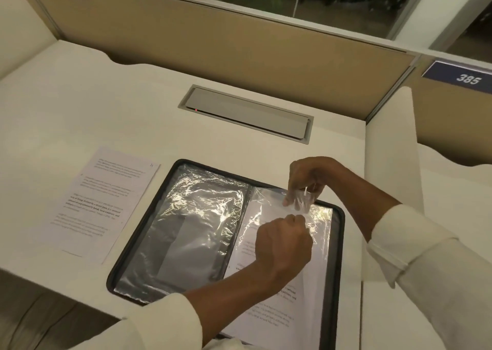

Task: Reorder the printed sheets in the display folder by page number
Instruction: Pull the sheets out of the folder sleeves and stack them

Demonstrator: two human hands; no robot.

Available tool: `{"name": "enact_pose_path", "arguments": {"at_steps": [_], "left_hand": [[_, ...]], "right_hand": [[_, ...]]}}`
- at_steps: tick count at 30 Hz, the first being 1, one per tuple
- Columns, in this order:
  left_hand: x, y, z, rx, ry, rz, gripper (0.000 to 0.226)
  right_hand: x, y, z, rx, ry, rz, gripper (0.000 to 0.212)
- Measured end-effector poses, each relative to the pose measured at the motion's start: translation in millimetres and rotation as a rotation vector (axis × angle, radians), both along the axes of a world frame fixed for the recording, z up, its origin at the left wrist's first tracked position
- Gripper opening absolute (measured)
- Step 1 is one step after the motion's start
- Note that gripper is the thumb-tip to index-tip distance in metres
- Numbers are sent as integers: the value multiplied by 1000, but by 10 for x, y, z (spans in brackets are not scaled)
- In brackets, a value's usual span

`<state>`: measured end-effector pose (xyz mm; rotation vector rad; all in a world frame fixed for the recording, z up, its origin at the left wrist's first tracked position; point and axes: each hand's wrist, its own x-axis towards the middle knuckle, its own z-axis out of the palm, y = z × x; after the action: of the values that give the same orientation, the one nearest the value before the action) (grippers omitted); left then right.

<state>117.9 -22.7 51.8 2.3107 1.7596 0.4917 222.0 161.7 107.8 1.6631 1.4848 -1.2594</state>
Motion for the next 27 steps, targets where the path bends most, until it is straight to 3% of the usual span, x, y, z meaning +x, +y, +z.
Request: {"name": "enact_pose_path", "arguments": {"at_steps": [3, 8, 12, 17, 22, 27], "left_hand": [[31, -13, -34, -34, 0, -24, 23], [31, -21, -25, 4, 7, -22, 28], [-23, -62, -87, 16, -82, 12, 58], [-458, -128, -306, -163, -62, 19, 72], [-784, -445, -591, -320, 5, -23, 107], [-891, -703, -764, -251, -5, -141, 124]], "right_hand": [[-92, -18, 18, -76, -62, 44, 32], [-148, -47, -54, -117, -99, 12, 49], [-81, -23, -199, -86, -137, 77, 25], [154, 32, -341, 5, -55, 108, 19], [385, 134, -496, 46, 65, 86, 13], [514, 292, -528, 145, 117, 7, 9]]}}
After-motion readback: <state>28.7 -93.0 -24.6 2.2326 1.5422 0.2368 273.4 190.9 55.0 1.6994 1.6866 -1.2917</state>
